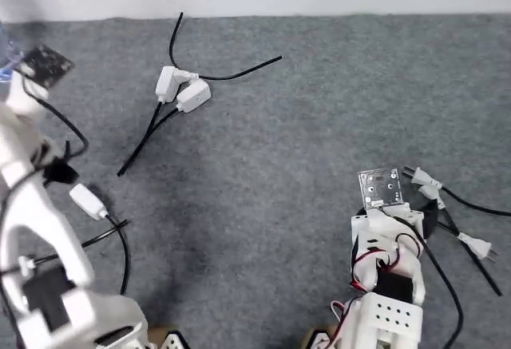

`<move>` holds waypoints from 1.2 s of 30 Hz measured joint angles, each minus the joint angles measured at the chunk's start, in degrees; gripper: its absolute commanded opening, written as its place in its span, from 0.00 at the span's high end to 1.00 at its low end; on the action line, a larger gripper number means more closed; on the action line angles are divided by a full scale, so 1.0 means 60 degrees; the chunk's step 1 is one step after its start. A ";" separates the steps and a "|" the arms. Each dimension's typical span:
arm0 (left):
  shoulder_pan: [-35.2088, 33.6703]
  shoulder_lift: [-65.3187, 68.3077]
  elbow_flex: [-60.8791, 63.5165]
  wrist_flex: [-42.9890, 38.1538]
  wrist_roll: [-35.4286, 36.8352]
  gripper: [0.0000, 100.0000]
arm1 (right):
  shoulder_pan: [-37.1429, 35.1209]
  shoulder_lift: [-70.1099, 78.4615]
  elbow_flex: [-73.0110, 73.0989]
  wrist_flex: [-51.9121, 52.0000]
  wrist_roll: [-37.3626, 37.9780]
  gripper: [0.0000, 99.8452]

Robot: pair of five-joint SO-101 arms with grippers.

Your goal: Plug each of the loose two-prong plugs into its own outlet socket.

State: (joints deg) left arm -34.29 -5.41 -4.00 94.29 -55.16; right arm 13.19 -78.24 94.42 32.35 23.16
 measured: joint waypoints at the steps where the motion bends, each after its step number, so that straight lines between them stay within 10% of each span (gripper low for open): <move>1: 0.0044 -0.0440 0.0733 -0.0264 -0.0264 0.69 | 0.0000 0.0000 0.0000 0.0000 0.0000 0.62; 9: -0.0234 -0.3399 0.6520 -0.3722 -0.1114 0.69 | 0.0000 0.0000 0.0000 0.0000 0.0000 0.62; 21: -0.0542 -0.6095 1.2322 -0.9392 0.3106 0.69 | -0.0234 0.0000 0.0000 0.0000 0.0029 0.62; 36: -0.0542 -0.6535 1.2864 -0.9919 0.7751 0.69 | -0.0278 0.0000 0.0000 0.0000 0.0015 0.62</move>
State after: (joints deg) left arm -37.54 -44.62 73.19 34.77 -8.66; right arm 11.52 -78.24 94.42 32.35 23.25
